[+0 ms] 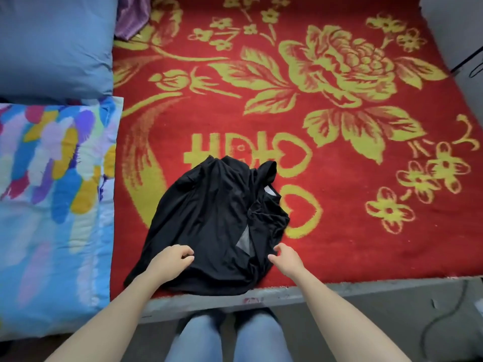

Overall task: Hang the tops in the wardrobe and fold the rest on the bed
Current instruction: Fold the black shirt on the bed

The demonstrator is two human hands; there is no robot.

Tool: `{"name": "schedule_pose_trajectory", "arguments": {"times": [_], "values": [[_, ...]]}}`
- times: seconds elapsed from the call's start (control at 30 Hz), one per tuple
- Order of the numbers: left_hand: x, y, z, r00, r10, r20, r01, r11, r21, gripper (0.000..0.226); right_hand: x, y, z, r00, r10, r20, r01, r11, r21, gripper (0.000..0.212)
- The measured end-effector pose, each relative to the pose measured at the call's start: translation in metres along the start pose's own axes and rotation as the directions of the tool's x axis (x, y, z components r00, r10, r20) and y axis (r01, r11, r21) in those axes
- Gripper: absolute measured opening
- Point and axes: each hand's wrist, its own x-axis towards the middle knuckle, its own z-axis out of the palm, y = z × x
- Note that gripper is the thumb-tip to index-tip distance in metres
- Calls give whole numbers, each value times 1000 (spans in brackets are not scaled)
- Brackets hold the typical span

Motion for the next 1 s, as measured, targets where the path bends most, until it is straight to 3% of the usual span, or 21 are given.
{"name": "schedule_pose_trajectory", "arguments": {"times": [0.17,0.3,0.37,0.47,0.53,0.57,0.63,0.77,0.9,1.0], "values": [[11,-16,9,993,-110,-35,106,990,-91,30,42,-13,24,999,22,-42,-18,996,90,67],[16,-20,29,983,-160,-85,145,977,-159,26,74,-25,40,989,140,-50,-127,970,209,83],[14,-15,38,984,-157,-80,140,974,-178,25,79,-26,43,974,218,-54,-199,949,244,71],[11,-2,44,989,-139,-54,126,974,-190,25,74,-18,38,963,236,-133,-193,942,275,21],[9,11,40,992,-122,-40,112,974,-195,23,64,-8,21,951,244,-192,-146,898,414,17],[9,18,35,993,-116,-30,108,975,-193,22,57,-4,10,950,233,-208,-86,836,543,15],[9,38,22,997,-72,-20,68,985,-160,18,34,1,-27,948,213,-235,66,594,802,5],[14,93,-13,994,75,-85,-86,986,-144,23,-36,12,-117,956,145,-253,229,166,959,24],[11,167,-57,941,190,-281,-259,936,-236,29,-113,14,-195,925,-89,-369,370,2,929,26],[-6,225,-94,845,307,-437,-455,844,-285,33,-180,6,-242,831,-242,-501,510,-28,860,40]]}}
